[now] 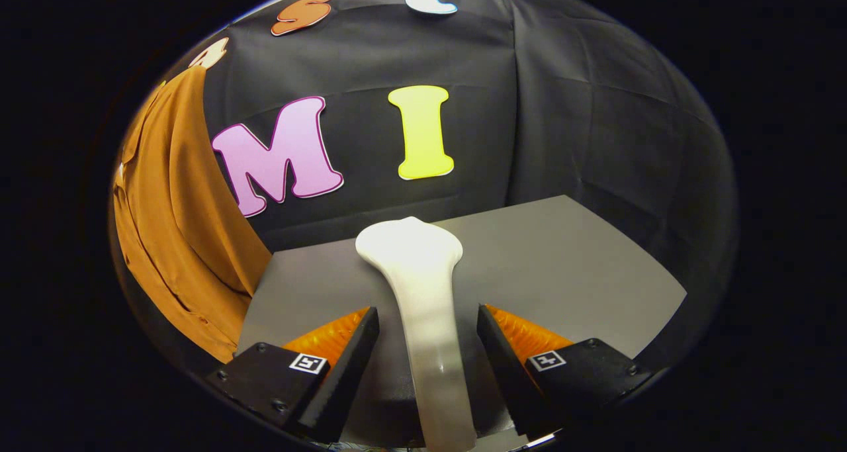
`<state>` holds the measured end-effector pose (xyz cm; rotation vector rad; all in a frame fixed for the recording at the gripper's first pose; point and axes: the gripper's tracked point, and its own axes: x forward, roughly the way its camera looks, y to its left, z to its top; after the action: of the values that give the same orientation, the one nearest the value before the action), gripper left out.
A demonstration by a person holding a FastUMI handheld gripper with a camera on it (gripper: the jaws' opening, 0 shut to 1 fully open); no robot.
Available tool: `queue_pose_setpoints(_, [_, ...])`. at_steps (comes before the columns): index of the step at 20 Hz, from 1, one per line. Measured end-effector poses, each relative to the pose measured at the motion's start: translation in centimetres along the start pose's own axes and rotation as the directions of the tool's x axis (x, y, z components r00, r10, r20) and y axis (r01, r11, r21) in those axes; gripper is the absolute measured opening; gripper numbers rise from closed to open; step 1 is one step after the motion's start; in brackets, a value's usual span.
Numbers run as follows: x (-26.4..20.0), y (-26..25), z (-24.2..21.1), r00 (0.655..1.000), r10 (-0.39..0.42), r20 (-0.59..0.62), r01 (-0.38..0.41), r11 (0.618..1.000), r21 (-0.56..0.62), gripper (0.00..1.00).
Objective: Iron the clothes twice with a garment steamer, once on the left side and once on the right side.
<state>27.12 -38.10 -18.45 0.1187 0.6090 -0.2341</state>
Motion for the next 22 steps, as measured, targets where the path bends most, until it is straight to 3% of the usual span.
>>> queue_pose_setpoints(3, [0.3, -0.6, -1.3, 0.998, -0.025, -0.064, 0.024, 1.0, -0.014, 0.78])
queue_pose_setpoints(5, [0.8, -0.8, -1.4, 0.998, -0.026, -0.062, 0.024, 0.999, -0.026, 0.49])
queue_pose_setpoints(6, [0.4, -0.9, -1.2, 0.998, -0.023, -0.059, 0.022, 0.999, -0.027, 0.43])
queue_pose_setpoints(13, [-1.2, -0.6, 0.6, 0.999, 0.039, 0.025, -0.04, 0.999, 0.036, 0.43])
queue_pose_setpoints(18, [-5.0, -0.5, 1.8, 0.991, 0.084, 0.101, -0.096, 0.989, 0.114, 0.43])
queue_pose_setpoints(22, [-8.2, -0.3, 3.0, 0.983, 0.064, 0.172, -0.081, 0.992, 0.097, 0.43])
